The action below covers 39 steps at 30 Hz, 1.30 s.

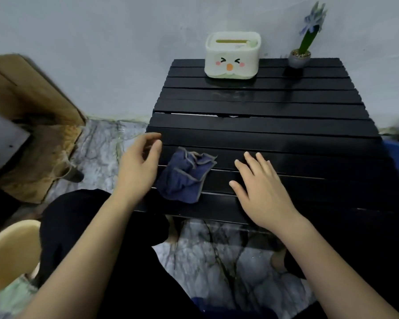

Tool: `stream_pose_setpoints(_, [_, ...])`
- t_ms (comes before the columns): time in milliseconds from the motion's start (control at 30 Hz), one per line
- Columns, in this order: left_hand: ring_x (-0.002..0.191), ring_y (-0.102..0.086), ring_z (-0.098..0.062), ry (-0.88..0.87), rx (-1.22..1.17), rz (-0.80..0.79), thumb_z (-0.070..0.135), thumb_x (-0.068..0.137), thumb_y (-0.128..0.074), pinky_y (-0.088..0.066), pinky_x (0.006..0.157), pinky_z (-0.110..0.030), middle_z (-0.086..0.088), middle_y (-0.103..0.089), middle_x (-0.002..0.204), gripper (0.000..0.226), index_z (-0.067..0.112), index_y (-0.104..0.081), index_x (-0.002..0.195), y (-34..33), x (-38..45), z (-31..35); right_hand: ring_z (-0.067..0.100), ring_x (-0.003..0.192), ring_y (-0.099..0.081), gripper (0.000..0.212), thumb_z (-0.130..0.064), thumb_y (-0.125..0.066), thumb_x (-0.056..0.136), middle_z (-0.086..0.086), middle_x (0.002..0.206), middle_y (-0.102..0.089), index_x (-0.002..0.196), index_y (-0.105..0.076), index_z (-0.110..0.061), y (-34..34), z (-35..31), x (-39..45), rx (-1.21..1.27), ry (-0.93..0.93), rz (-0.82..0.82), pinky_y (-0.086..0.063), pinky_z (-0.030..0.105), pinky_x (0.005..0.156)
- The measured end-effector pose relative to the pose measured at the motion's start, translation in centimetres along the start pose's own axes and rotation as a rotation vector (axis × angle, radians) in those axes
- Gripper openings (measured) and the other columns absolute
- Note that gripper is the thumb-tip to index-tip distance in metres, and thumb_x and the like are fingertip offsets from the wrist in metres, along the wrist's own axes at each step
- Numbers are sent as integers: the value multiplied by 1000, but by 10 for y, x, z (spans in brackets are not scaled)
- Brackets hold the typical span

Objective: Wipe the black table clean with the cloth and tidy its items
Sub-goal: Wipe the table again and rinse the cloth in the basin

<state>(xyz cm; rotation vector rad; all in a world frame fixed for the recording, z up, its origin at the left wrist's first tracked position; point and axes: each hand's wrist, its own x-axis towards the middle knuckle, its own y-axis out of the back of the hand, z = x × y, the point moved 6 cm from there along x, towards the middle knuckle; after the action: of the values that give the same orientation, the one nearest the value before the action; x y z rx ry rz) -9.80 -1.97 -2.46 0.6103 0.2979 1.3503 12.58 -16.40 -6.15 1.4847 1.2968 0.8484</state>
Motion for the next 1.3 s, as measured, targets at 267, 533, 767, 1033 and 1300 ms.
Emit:
stream_pose_setpoints(267, [83,-67,-19,129,340,-212,41,78,-68,-50,71,-29,2,-70,78,19,27,-65,66,-28,20,-20,31,153,-11,56,-42,-37,104,11,164,-23,153,-35,-14,0,-3,1,5,-22,5,-10,44,124])
stream_pose_setpoints(533, [75,-56,-29,-146,287,-242,27,103,-37,-43,65,-39,1,-57,80,9,18,-37,101,-27,8,35,31,153,-10,56,-43,-36,104,10,164,-22,154,-34,-15,1,-2,0,1,-13,-2,-10,43,123])
stream_pose_setpoints(767, [68,-53,-9,-356,-3,-56,21,105,-39,-43,63,-28,8,-52,78,5,16,-40,105,1,2,99,31,153,-10,56,-42,-35,105,11,164,-21,154,-33,-15,0,-3,-1,-11,-20,-2,-9,43,123])
stream_pose_setpoints(1033, [69,-52,-7,78,-111,9,15,100,-51,-42,69,-28,8,-53,77,6,18,-47,98,21,6,18,32,153,-9,56,-41,-35,105,11,164,-21,154,-33,-15,0,-3,0,-6,-16,-5,-9,44,123])
stream_pose_setpoints(1300, [100,-58,-32,-152,411,-7,22,95,-55,-45,91,-44,-6,-64,106,17,14,-60,109,30,-33,-8,32,153,-8,56,-42,-34,105,11,165,-19,154,-31,-15,0,-3,0,1,-15,-14,-7,44,124])
